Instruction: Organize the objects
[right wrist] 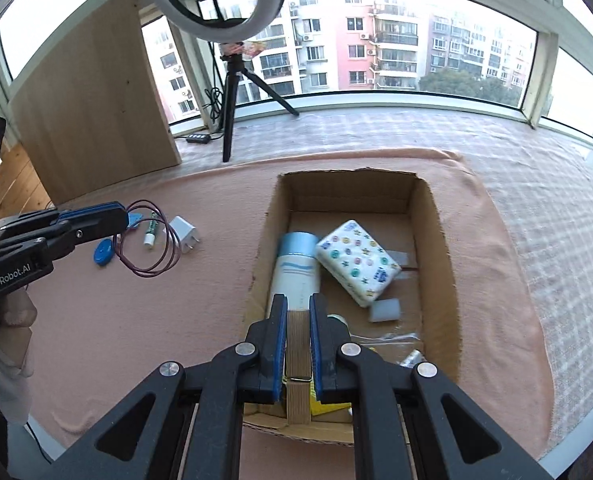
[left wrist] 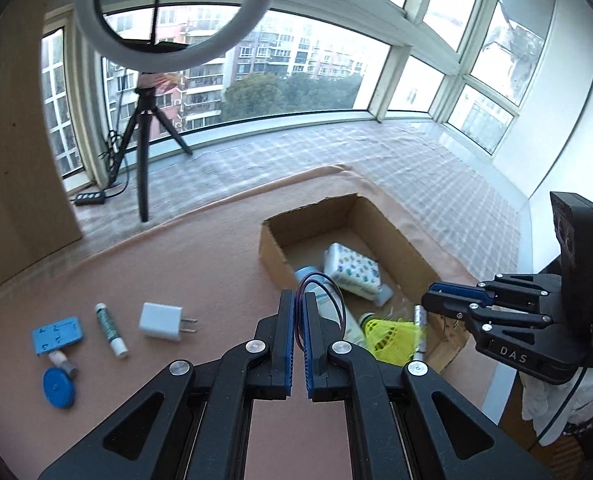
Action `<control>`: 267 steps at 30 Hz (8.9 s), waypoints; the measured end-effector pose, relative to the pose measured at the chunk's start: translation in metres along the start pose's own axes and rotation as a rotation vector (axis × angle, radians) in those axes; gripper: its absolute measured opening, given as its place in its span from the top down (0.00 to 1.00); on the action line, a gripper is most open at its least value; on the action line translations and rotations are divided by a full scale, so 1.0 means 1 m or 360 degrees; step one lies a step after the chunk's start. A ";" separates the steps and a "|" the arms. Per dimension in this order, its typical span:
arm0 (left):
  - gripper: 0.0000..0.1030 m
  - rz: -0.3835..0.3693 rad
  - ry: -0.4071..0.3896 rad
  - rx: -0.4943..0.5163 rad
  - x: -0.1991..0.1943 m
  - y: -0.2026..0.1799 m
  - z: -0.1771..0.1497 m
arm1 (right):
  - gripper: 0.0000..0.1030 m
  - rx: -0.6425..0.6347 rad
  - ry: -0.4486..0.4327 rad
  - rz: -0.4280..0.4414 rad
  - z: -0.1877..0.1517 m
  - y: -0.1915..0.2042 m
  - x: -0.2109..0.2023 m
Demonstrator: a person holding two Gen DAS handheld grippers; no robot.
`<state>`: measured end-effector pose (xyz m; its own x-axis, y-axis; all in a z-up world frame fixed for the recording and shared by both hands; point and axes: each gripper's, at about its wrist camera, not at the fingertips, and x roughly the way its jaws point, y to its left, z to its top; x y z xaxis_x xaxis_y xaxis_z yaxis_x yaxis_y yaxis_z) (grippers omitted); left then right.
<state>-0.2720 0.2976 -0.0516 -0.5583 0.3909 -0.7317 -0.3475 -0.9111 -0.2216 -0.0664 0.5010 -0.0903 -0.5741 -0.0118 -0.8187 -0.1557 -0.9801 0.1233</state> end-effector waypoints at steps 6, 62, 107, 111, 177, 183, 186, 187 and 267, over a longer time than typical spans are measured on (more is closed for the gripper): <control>0.97 -0.0053 0.0042 0.0069 0.036 -0.043 0.016 | 0.90 0.0068 0.0003 -0.0042 -0.009 -0.035 -0.007; 0.75 0.0471 0.0427 -0.0713 0.037 0.316 -0.044 | 0.53 0.0032 0.0099 0.0145 -0.023 0.090 0.022; 0.68 0.0453 0.0330 -0.0439 -0.023 0.230 -0.157 | 0.52 -0.0067 0.0190 0.0239 -0.021 0.136 0.060; 0.68 0.0476 0.0326 -0.0488 -0.017 0.245 -0.154 | 0.52 -0.0062 0.0212 0.0264 -0.013 0.140 0.075; 0.48 0.0658 0.0312 -0.0536 -0.046 0.301 -0.187 | 0.82 -0.0677 0.0357 0.0205 0.037 0.327 0.213; 0.48 0.0662 0.0288 -0.0551 -0.057 0.289 -0.193 | 0.82 -0.0674 0.0359 0.0216 0.022 0.321 0.200; 0.48 0.0661 0.0265 -0.0559 -0.067 0.280 -0.196 | 0.82 -0.0669 0.0354 0.0229 0.012 0.316 0.189; 0.48 0.0661 0.0257 -0.0555 -0.070 0.276 -0.195 | 0.82 -0.0665 0.0348 0.0233 0.009 0.314 0.184; 0.48 0.0094 0.0139 0.0014 0.071 -0.023 -0.001 | 0.64 0.0150 -0.0016 -0.0106 -0.027 -0.024 -0.005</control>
<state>-0.3030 0.3459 -0.0996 -0.5104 0.3232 -0.7969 -0.3229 -0.9309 -0.1708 -0.0384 0.5190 -0.1042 -0.5680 0.0554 -0.8211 -0.2683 -0.9557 0.1211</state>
